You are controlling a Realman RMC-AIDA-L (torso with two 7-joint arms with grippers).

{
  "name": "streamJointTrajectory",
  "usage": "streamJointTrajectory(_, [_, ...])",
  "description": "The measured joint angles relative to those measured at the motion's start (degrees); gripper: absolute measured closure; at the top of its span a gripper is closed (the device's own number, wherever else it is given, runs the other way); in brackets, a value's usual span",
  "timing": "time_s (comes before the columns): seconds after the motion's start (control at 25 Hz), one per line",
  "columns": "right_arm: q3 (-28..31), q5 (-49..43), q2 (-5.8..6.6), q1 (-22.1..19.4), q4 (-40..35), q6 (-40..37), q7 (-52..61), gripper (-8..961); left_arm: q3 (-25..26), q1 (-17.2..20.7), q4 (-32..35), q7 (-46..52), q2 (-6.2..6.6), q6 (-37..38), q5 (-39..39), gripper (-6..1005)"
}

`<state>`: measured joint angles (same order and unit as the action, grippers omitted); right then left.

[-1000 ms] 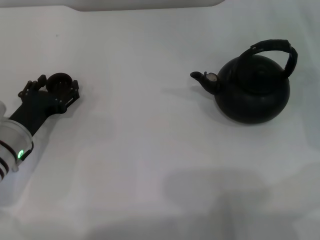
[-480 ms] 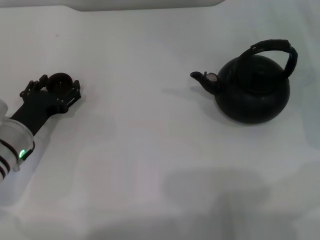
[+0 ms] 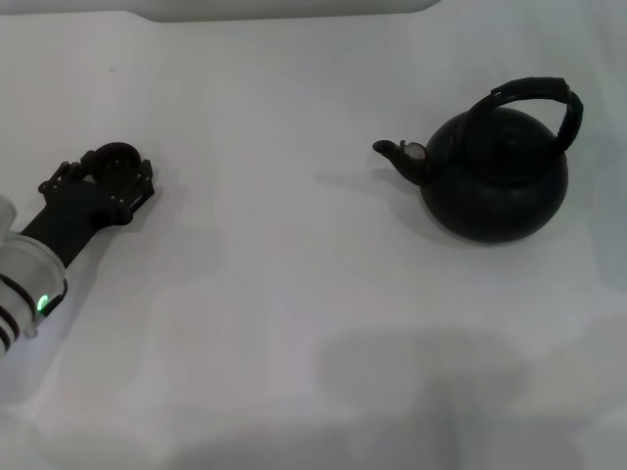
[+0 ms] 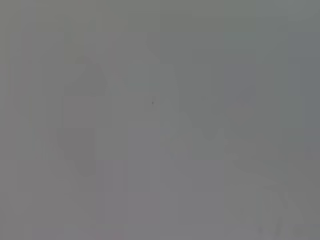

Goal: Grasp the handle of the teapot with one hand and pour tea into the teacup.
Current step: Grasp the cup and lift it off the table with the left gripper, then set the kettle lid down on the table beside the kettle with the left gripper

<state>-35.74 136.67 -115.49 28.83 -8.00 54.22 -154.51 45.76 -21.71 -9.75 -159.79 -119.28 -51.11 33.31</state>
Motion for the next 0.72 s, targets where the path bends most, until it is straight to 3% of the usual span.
streamJointTrajectory(0.12, [0.00,0.00,0.00,0.00,0.00,0.00,0.00,122,-0.11,0.00,-0.01,0.00,0.02,0.00,-0.19,244])
streamJointTrajectory(0.32, [-0.01,0.00,0.00,0.00,0.00,0.00,0.00,122,-0.16,0.00,-0.11,0.00,0.01,-0.42,-1.45,303])
streamJointTrajectory(0.72, [-0.02,0.00,0.00,0.01,-0.03,0.00,0.00,121,-0.13,-0.69,-5.61,0.37,-0.01,-0.88,-11.83,302])
